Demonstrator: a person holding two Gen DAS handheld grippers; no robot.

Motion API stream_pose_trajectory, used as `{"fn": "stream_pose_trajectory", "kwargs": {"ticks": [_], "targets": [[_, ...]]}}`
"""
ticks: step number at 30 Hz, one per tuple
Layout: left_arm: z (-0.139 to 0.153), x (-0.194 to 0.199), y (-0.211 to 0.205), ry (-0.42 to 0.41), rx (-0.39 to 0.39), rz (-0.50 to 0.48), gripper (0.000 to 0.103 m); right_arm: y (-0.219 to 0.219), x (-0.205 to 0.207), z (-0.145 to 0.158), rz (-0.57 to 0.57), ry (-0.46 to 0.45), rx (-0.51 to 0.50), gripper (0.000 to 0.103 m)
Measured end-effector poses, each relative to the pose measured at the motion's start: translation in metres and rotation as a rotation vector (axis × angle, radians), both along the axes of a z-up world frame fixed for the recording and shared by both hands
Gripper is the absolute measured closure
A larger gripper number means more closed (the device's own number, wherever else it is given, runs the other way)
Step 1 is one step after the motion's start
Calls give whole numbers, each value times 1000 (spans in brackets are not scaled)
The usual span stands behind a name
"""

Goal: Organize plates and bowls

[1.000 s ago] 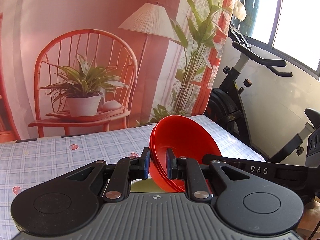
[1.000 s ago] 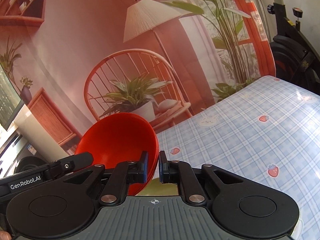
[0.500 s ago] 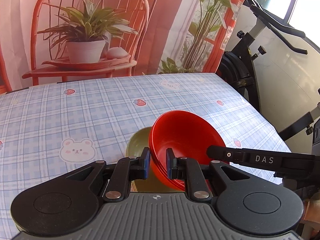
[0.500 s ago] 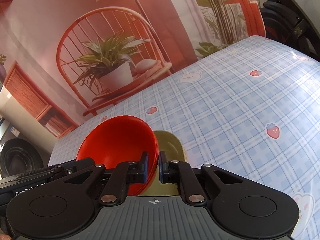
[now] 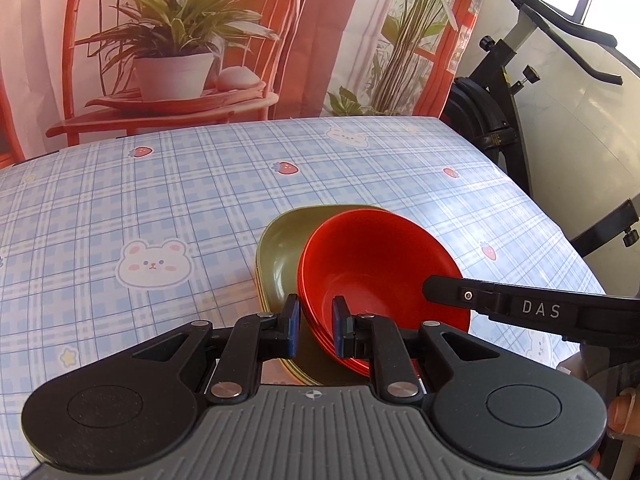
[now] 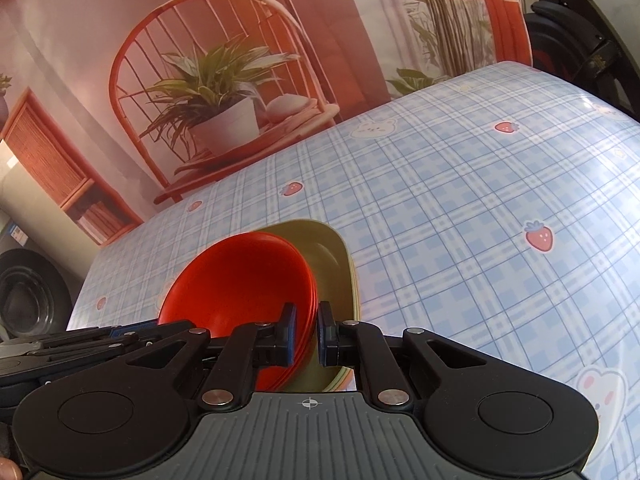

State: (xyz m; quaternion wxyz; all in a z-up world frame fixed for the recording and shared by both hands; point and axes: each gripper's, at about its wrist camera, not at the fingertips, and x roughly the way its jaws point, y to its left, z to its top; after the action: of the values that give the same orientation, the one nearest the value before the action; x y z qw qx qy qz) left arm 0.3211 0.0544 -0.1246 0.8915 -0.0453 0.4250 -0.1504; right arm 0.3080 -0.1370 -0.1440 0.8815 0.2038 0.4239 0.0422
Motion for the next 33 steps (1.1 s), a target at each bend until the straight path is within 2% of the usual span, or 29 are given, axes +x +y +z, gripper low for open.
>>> {"fn": "stream_pose_trajectory", "kwargs": {"ticks": [18,21,23,24,29,33], "targets": [[3,-6,-6,1,11,6,85,-3,-5,-1,-6,4,6,94],[6,-6,-5,-5,6,1,80,-3,-5,-2,-9,9,2,93],[10,-7,-4,-22,10,7,66,-2,-6,-1,-5,8,0,93],[13,-8,-4,-30,10,9,64,-2,-6,0,-1,6,-7,92],[27,-15,-5,-73,25,3,58,1,-10,9,21,-31,-75,92],[39,-23,-6,-116,64,16,51,-5,-17,18,17,-60,-87,92]]}}
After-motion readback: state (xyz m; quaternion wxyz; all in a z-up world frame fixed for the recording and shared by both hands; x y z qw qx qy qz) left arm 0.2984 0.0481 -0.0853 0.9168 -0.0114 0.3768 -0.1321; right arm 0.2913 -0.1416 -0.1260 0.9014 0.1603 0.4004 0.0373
